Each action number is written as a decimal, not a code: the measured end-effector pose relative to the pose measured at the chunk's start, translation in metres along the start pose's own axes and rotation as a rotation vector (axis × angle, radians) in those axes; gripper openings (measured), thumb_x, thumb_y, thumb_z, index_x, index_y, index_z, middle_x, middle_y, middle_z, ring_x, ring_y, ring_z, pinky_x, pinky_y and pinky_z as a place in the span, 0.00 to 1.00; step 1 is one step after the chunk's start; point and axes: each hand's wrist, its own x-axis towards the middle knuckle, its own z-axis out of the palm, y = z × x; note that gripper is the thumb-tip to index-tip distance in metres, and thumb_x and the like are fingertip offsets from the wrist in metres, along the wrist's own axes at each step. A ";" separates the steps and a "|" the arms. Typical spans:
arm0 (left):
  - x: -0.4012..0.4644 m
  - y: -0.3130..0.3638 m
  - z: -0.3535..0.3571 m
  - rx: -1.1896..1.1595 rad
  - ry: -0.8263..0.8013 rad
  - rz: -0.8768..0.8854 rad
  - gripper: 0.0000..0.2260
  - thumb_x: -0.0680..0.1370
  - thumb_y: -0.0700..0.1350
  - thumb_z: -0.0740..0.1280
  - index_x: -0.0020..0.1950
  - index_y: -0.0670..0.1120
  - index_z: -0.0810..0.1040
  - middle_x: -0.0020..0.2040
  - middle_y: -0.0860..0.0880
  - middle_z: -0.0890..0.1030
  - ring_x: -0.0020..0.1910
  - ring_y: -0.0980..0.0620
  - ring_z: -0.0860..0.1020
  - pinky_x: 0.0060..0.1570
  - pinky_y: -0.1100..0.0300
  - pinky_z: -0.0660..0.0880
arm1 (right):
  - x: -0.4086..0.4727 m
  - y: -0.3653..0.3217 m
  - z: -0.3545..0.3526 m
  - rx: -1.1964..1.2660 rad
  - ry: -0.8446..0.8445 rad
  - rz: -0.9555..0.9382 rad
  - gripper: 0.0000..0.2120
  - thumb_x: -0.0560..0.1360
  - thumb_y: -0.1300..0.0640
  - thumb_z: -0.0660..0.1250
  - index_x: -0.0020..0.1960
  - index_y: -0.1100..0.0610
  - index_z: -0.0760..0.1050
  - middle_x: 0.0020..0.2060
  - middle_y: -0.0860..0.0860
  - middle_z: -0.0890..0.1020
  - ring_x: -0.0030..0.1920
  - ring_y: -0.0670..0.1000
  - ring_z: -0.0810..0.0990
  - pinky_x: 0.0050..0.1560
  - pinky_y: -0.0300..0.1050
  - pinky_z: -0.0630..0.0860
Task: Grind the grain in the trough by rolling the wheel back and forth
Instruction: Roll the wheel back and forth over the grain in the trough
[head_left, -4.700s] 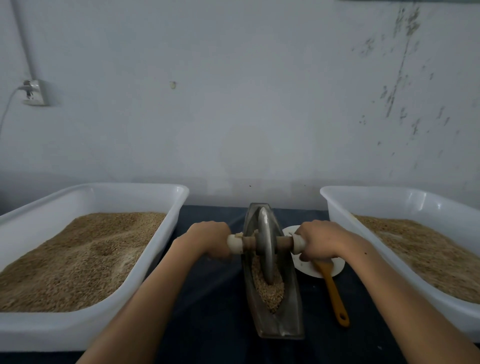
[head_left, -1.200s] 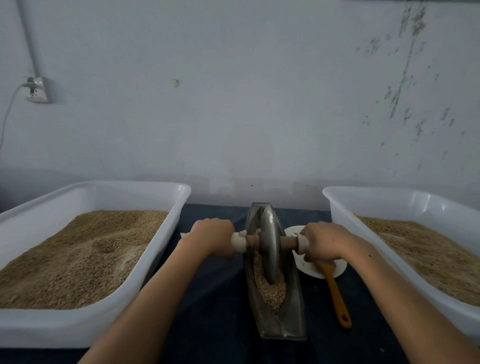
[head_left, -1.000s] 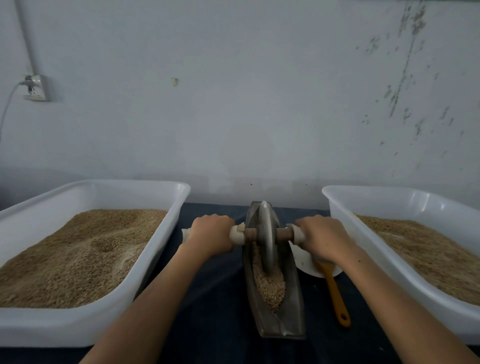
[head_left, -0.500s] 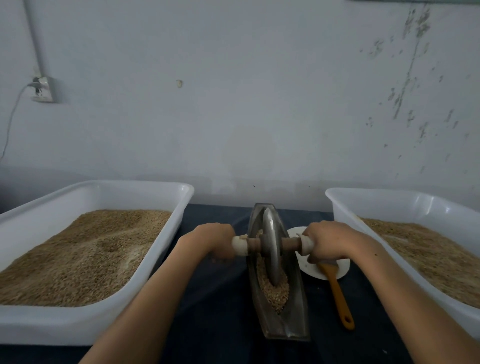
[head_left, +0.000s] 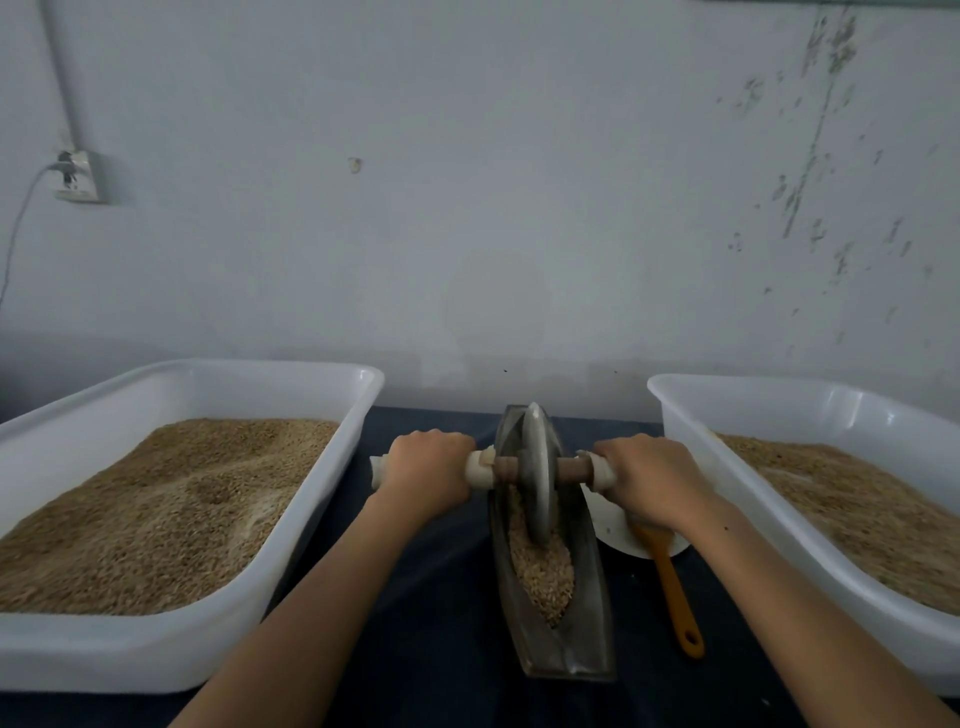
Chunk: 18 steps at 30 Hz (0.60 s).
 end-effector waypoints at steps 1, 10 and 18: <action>0.000 -0.001 -0.001 0.000 -0.015 0.002 0.06 0.74 0.50 0.66 0.46 0.52 0.71 0.47 0.51 0.79 0.45 0.50 0.77 0.41 0.57 0.68 | 0.000 -0.001 -0.002 -0.008 -0.019 -0.001 0.06 0.76 0.49 0.62 0.40 0.45 0.70 0.38 0.45 0.78 0.38 0.47 0.77 0.41 0.44 0.74; -0.002 -0.003 -0.015 -0.089 -0.342 0.031 0.14 0.71 0.50 0.71 0.55 0.48 0.77 0.43 0.52 0.76 0.43 0.51 0.75 0.44 0.57 0.70 | -0.001 -0.004 -0.030 0.043 -0.459 0.042 0.08 0.71 0.52 0.72 0.44 0.48 0.73 0.43 0.49 0.81 0.45 0.49 0.80 0.40 0.41 0.73; -0.001 -0.002 -0.011 -0.040 -0.219 0.022 0.11 0.72 0.51 0.70 0.52 0.49 0.77 0.41 0.53 0.76 0.41 0.53 0.75 0.41 0.58 0.69 | 0.001 -0.003 -0.016 0.021 -0.314 0.042 0.07 0.73 0.53 0.69 0.40 0.46 0.70 0.39 0.46 0.79 0.37 0.45 0.76 0.35 0.39 0.67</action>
